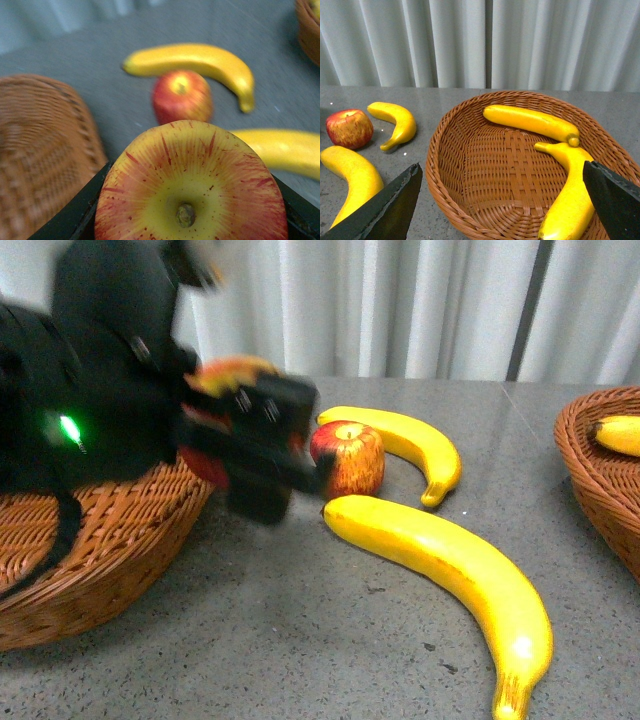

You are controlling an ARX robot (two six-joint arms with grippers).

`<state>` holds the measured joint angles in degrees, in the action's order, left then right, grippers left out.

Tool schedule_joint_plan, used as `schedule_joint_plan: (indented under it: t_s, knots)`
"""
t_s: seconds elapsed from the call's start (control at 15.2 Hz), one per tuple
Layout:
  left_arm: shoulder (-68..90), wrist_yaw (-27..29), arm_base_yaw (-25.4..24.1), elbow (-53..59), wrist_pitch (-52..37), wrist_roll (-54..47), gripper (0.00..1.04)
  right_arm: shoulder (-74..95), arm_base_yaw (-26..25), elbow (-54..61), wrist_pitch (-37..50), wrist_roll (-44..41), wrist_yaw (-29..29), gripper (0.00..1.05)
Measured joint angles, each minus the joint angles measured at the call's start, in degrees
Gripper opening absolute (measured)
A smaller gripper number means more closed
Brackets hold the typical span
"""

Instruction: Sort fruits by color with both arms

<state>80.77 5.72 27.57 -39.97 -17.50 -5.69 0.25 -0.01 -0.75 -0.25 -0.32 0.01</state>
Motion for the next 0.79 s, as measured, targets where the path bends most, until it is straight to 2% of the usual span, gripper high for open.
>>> schedule_joint_plan:
  t_s: [0.2, 0.39, 0.79]
  knots:
    - [-4.1, 5.5, -9.1, -0.6, 1.6, 7.7, 0.70, 0.0, 0.0, 0.0, 0.0, 0.0, 0.0, 0.98]
    - [0.8, 5.6, -16.2, 3.5, -0.2, 14.6, 0.70, 0.0, 0.0, 0.0, 0.0, 0.0, 0.0, 0.98]
    - [7.3, 1.9, -18.8, 4.7, -4.0, 14.3, 0.69, 0.0, 0.0, 0.0, 0.0, 0.0, 0.0, 0.98]
